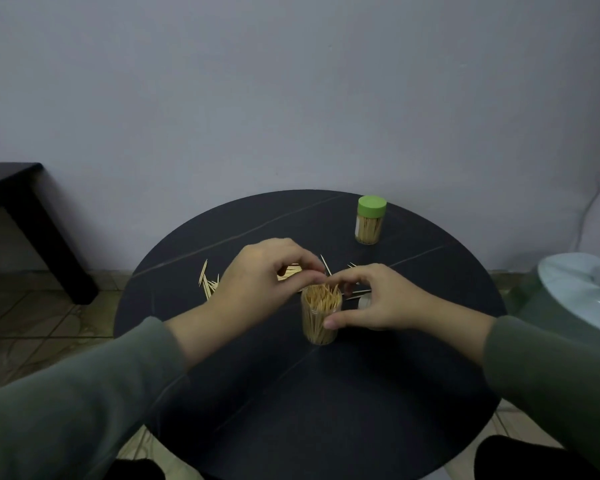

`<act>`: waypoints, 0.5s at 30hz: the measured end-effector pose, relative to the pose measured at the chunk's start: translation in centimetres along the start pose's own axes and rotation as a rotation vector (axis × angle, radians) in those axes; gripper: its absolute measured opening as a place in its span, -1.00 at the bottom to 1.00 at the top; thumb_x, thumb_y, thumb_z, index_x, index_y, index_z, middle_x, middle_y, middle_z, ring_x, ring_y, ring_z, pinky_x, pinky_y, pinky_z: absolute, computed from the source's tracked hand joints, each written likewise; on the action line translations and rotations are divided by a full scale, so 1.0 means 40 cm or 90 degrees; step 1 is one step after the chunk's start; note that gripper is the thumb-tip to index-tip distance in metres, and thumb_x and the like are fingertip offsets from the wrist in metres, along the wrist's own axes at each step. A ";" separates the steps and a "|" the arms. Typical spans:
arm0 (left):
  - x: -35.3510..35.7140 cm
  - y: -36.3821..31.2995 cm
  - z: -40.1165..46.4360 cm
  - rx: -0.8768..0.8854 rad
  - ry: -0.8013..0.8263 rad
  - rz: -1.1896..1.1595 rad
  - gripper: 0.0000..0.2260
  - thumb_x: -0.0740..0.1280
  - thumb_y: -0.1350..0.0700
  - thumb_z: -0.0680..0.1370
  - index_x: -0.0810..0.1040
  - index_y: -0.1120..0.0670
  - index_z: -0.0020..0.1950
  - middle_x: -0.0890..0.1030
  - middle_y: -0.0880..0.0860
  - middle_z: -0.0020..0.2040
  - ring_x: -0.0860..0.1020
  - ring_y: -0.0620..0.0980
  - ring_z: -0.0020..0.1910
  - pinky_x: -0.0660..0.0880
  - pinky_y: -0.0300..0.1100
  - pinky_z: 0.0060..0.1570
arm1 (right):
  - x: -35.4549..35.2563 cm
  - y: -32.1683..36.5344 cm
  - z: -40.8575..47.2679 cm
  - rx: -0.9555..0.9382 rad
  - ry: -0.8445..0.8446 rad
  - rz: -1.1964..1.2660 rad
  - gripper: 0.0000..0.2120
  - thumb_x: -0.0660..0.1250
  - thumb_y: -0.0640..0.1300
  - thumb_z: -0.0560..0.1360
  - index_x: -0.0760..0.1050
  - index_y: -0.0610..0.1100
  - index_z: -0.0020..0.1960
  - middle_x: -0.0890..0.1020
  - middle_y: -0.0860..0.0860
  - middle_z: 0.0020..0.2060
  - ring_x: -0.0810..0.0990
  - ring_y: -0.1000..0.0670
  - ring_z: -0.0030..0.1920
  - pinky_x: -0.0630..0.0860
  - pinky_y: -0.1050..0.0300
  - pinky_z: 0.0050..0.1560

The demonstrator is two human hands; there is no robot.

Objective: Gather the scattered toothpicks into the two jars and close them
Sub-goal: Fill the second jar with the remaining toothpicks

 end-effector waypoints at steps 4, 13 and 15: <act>0.040 0.011 0.000 -0.069 0.030 0.023 -0.76 0.36 -0.18 0.44 0.65 -0.11 0.01 0.55 -0.24 -0.07 0.49 -0.24 -0.03 0.47 -0.24 -0.06 | 0.016 0.023 0.002 -0.030 0.017 -0.003 -0.54 0.42 0.40 0.20 0.51 0.29 0.04 0.64 0.23 0.02 0.55 0.23 0.11 0.46 -0.02 0.26; 0.068 -0.019 -0.028 0.147 0.207 0.068 -0.62 0.19 -0.15 0.61 0.59 0.02 0.27 0.59 -0.11 0.25 0.50 -0.10 0.28 0.46 -0.09 0.22 | 0.005 0.026 -0.002 -0.077 -0.026 -0.016 -0.47 0.35 0.48 0.20 0.61 0.21 0.03 0.65 0.21 -0.07 0.56 0.18 0.03 0.38 -0.11 0.26; 0.055 -0.016 -0.036 0.192 0.217 0.101 -0.65 0.26 -0.14 0.58 0.62 0.02 0.24 0.60 -0.10 0.23 0.48 -0.06 0.33 0.44 -0.08 0.26 | -0.002 0.012 -0.004 -0.060 -0.033 0.002 -0.46 0.36 0.49 0.17 0.56 0.29 0.07 0.64 0.24 -0.04 0.55 0.19 0.07 0.42 -0.08 0.25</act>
Point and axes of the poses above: each hand's wrist, its own z-axis towards the middle knuckle, its own x-axis out of the palm, y = z × x, the point moved 8 cm from there along z, towards the middle knuckle
